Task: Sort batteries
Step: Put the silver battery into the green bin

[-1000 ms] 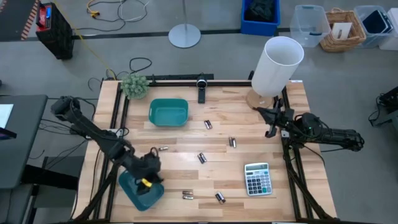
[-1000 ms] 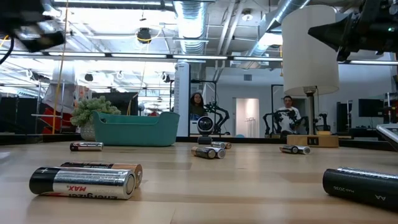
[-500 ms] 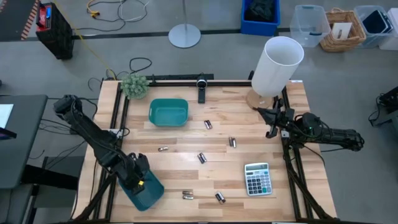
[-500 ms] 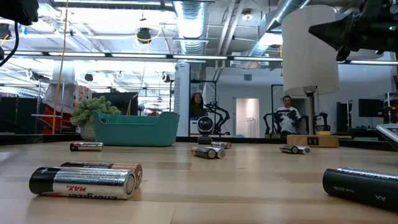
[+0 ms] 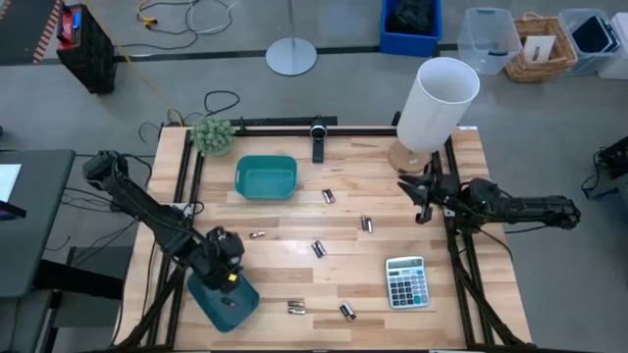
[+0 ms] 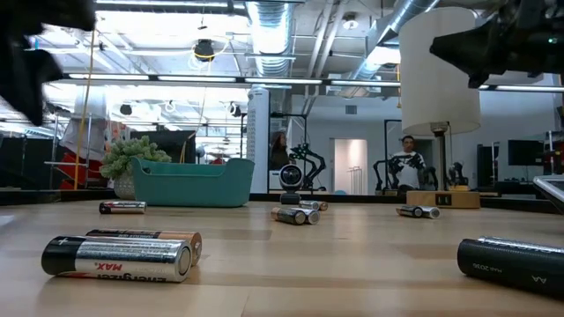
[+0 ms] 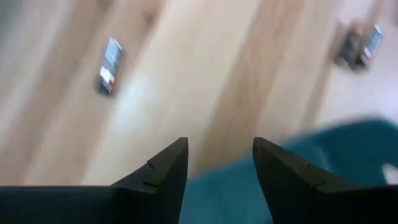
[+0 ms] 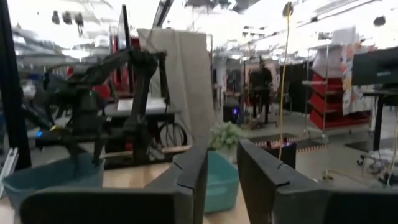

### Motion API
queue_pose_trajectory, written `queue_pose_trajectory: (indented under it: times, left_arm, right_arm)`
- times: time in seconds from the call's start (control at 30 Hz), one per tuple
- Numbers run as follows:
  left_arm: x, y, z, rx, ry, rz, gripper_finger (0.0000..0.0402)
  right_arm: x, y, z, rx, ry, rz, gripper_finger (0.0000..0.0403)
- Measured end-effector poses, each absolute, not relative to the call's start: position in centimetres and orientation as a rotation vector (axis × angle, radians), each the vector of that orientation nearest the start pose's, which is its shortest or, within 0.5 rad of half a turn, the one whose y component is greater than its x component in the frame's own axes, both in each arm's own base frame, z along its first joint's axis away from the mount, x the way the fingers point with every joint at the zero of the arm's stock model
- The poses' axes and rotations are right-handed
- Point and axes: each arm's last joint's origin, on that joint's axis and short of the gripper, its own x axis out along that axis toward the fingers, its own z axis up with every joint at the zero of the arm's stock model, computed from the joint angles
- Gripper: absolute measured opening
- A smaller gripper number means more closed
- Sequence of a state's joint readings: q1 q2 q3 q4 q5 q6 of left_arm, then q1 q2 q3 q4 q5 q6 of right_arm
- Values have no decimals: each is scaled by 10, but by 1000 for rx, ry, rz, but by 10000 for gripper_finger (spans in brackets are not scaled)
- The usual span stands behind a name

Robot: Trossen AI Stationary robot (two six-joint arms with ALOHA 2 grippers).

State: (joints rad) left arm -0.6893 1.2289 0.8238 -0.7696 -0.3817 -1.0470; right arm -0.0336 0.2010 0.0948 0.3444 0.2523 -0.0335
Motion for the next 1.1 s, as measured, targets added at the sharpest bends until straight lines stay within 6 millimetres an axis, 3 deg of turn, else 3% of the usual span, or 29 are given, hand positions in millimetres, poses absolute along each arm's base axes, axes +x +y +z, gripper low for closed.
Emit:
queue_pose_trajectory:
  times: [0.2, 0.4, 0.7, 0.93, 1.1]
  left_arm:
    - [187, -111, 225, -264, 938, 349, 169]
    - [185, -99, 238, -177, 701, 528, 169]
    - [176, -92, 253, -126, 512, 613, 169]
    - [169, -100, 256, -71, 402, 638, 169]
    - [162, -109, 257, -48, 355, 615, 169]
  right_arm:
    - [128, -5, 225, -20, -103, -239, 119]
    - [168, 2, 235, -62, 6, -196, 121]
    - [260, 21, 232, -172, 171, -133, 122]
    - [337, 33, 222, -246, 248, -80, 122]
    - [376, 33, 213, -258, 307, -38, 122]
